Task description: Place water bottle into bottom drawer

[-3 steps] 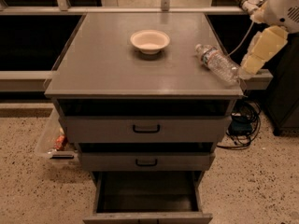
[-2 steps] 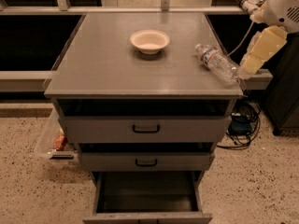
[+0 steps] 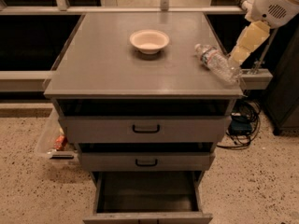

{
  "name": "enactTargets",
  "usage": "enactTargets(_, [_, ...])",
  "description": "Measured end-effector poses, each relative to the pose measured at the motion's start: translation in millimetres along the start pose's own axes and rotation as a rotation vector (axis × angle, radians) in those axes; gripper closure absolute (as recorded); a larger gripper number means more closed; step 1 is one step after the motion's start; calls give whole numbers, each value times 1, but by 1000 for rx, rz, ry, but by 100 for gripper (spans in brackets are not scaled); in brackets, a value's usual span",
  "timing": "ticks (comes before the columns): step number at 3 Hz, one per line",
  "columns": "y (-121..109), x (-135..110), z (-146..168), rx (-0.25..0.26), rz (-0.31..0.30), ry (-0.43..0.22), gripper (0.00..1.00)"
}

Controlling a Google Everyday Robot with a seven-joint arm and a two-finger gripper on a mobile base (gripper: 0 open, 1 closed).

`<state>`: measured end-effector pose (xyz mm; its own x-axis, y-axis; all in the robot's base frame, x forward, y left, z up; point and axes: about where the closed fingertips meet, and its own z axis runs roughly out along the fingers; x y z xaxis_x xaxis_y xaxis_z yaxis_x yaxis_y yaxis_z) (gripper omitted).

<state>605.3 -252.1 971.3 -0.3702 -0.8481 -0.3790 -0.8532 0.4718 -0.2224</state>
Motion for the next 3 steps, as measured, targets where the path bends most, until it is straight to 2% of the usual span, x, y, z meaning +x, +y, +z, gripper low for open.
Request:
enactTargets(1, [-25, -3, 38, -40, 38, -16, 0])
enactTargets(3, [-46, -10, 112, -136, 78, -47, 0])
